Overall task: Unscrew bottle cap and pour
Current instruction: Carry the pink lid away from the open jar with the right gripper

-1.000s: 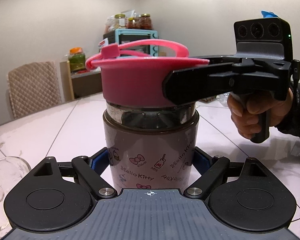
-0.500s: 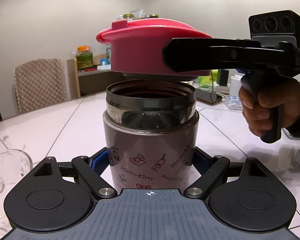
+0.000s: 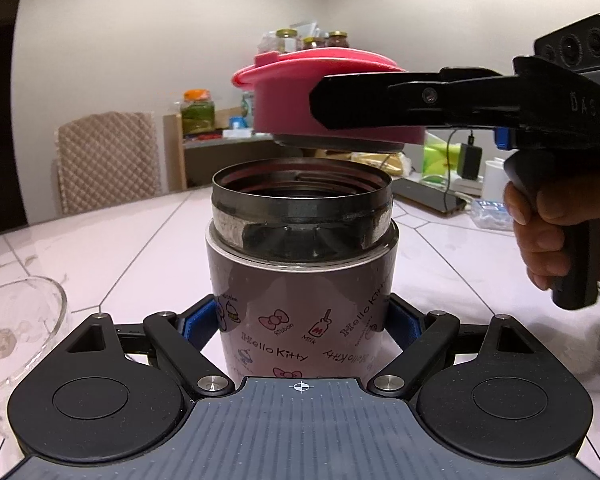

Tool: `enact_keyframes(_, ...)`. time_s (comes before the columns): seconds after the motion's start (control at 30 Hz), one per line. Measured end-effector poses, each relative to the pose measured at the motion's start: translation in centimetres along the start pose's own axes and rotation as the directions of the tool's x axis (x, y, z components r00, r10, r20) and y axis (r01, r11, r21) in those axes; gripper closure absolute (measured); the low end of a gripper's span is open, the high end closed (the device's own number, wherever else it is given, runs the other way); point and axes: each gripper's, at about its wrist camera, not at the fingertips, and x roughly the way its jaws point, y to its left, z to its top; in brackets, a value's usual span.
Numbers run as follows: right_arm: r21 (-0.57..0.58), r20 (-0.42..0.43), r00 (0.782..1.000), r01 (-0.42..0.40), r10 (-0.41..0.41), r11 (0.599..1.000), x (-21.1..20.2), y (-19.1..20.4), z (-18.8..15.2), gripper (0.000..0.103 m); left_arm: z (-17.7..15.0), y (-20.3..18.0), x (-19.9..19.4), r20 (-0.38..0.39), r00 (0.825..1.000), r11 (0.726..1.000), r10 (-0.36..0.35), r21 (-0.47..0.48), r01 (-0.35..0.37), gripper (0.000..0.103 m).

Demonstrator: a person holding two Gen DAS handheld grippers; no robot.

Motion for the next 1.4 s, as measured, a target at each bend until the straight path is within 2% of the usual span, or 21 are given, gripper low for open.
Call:
enact_keyframes(0.5,0.054,0.005,0.991,0.134,-0.134,0.989,-2.1,1.0,-1.4,0.018,0.4,-1.1,-0.4,0.0,0.996,0.995,0.09,-0.041,-0.09,0.013)
enact_keyframes(1.0,0.086,-0.003,0.968,0.249,-0.249,0.965,-3.5,1.8,-2.5,0.018,0.3,-0.8,0.1,-0.004,0.996,0.995,0.093,-0.04,-0.093,0.013)
enact_keyframes(1.4,0.115,-0.018,0.962,0.274,-0.274,0.955,-4.4,1.7,-3.1,0.018,-0.1,-0.8,-0.7,-0.006,0.996,0.996,0.086,-0.038,-0.086,0.013)
